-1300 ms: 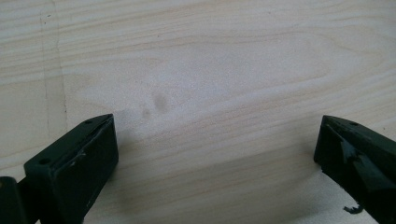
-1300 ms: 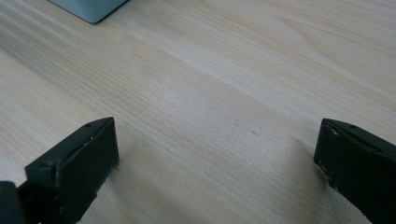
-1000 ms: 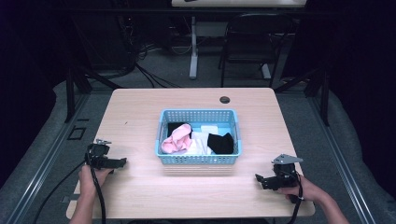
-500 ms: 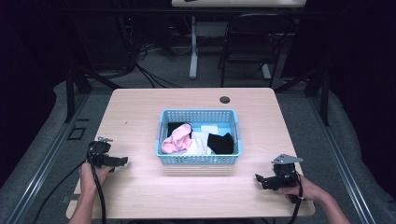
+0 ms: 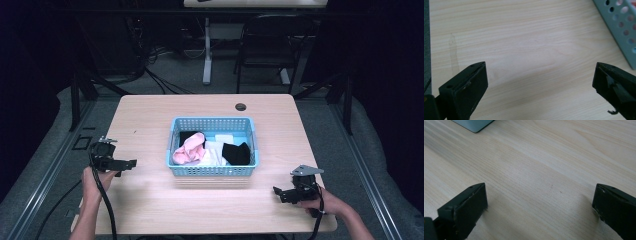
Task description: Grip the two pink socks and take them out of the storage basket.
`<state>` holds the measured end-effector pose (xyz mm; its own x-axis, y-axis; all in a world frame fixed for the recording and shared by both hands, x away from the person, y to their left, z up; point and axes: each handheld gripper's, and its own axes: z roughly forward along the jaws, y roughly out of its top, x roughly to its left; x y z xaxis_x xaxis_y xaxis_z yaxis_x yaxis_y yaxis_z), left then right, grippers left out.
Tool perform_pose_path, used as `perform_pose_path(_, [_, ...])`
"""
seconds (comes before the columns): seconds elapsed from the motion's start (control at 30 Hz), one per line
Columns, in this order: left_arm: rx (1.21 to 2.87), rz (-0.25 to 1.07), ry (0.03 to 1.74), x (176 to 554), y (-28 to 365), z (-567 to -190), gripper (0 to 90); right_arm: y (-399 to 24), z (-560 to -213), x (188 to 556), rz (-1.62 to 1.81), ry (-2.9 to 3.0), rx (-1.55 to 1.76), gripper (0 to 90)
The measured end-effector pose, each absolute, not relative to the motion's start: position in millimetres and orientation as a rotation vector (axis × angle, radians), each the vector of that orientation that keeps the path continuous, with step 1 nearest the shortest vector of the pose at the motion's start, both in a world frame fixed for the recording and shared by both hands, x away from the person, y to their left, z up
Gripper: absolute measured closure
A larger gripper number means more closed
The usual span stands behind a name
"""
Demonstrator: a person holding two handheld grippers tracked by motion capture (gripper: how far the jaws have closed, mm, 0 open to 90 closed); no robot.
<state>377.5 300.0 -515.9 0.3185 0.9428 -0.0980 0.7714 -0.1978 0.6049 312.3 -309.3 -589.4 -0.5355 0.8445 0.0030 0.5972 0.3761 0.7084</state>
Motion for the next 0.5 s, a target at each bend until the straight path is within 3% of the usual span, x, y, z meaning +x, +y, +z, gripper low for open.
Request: perform_pose_path(0.5, [2.049,0.355,1.417,386,285,-485,0.0,-308,-590,313,0.958,2.286,1.256,0.0])
